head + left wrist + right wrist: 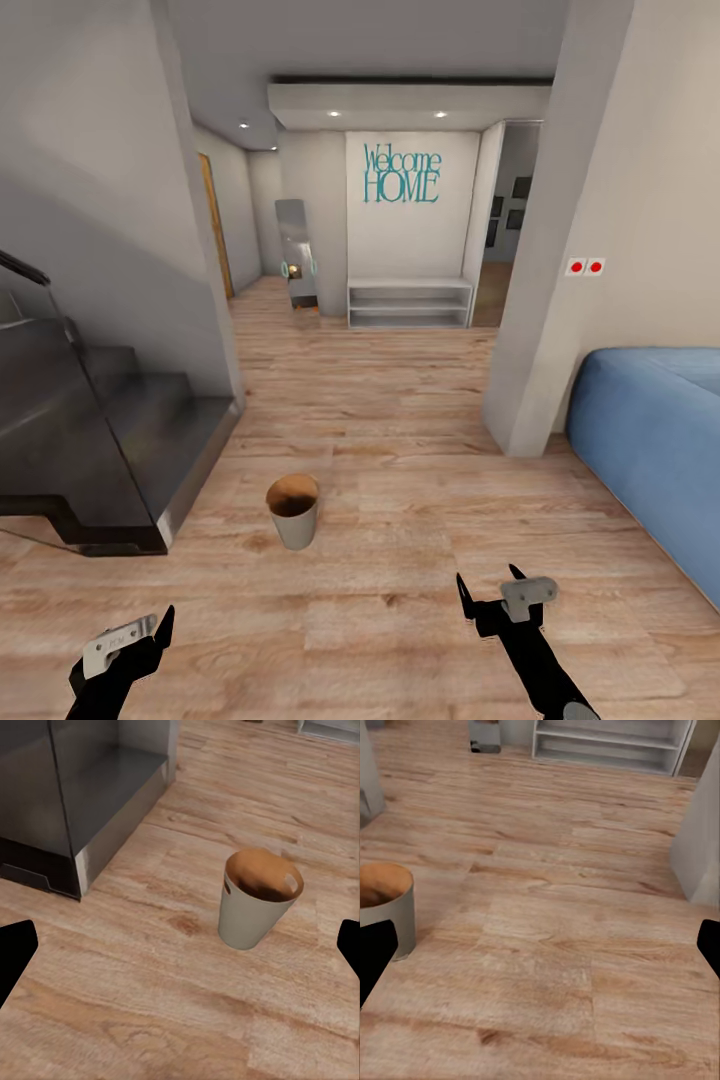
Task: Put the three can of soda from the living room inside the tash can in the kitchen.
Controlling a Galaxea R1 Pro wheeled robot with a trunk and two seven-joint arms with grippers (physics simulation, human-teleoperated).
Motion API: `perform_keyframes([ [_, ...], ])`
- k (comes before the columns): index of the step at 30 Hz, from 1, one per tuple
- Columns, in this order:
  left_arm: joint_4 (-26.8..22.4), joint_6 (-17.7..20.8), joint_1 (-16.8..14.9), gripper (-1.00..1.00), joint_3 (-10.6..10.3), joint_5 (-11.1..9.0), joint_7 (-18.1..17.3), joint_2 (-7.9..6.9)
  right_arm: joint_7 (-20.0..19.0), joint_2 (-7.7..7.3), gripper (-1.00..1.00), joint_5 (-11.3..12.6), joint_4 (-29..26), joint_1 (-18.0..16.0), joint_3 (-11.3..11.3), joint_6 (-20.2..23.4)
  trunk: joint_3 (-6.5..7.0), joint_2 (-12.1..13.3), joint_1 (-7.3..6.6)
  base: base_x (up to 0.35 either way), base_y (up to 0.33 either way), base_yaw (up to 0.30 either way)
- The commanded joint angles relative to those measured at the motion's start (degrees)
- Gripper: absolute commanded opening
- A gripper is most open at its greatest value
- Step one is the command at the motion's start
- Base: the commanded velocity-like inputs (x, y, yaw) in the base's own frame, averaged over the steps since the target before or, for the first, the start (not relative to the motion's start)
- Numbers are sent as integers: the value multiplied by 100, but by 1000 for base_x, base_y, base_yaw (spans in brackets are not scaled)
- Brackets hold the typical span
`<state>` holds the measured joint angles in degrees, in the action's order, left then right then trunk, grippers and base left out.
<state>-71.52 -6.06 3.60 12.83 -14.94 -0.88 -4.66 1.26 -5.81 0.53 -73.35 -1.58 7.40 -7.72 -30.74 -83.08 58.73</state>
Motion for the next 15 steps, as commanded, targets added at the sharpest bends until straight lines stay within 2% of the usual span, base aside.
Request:
perform_keyframes([
  [1, -1, 0, 0, 100, 0, 0, 0, 0, -1, 0, 100, 2, -19, 0, 1, 3, 0, 0, 0, 247, 0, 0],
  [15, 6, 0, -1, 100, -22, 0, 0, 0, -11, -8, 100, 16, 48, 8, -12, -4, 0, 0, 0, 240, 0, 0],
])
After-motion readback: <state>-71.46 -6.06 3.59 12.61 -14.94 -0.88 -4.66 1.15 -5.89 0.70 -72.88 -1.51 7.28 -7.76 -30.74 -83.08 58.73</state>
